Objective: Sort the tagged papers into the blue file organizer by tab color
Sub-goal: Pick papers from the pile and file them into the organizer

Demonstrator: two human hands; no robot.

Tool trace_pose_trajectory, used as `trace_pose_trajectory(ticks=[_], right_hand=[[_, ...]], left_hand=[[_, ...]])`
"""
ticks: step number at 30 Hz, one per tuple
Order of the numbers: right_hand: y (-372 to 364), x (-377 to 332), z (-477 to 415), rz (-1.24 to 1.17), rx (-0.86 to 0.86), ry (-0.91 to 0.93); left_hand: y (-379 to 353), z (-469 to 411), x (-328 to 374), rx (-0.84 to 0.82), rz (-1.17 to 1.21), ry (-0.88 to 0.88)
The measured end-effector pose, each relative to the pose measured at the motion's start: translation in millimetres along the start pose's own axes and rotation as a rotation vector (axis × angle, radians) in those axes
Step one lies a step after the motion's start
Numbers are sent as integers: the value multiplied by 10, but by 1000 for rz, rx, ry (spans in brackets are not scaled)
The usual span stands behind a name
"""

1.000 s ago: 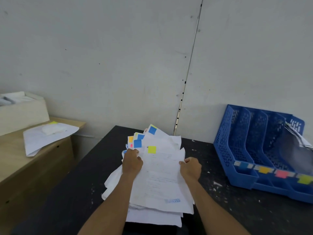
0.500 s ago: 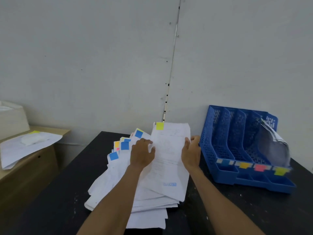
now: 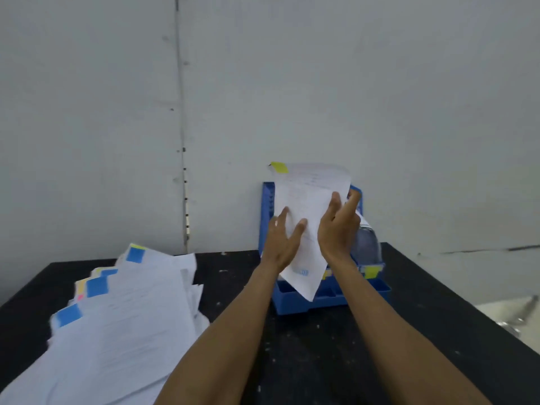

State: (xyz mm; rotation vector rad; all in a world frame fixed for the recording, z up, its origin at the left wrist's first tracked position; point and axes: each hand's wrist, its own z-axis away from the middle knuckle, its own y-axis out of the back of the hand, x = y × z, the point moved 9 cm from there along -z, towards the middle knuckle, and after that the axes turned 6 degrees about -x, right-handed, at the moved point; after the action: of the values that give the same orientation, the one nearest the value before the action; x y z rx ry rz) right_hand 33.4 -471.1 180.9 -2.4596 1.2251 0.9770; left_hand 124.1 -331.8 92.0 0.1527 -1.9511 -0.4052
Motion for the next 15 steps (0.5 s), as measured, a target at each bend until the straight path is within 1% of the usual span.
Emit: trace_pose_trajectory(ticks=[4, 7, 9, 11, 13, 15], right_hand=[[457, 293, -319, 190, 139, 75], [644, 508, -444, 264, 183, 114], [683, 629, -483, 250, 158, 145], [680, 818, -550, 213, 107, 161], [642, 1008, -597, 208, 51, 156], [571, 1250, -619, 277, -20, 122]], left_hand=[[-879, -286, 371, -165, 94, -24], [-1435, -450, 549, -310, 194, 23], [-1693, -588, 604, -359, 243, 17], [-2005, -887, 508, -370, 269, -12], [-2416, -1341, 78, -377, 305, 48], [-2650, -1581, -191, -361, 349, 102]])
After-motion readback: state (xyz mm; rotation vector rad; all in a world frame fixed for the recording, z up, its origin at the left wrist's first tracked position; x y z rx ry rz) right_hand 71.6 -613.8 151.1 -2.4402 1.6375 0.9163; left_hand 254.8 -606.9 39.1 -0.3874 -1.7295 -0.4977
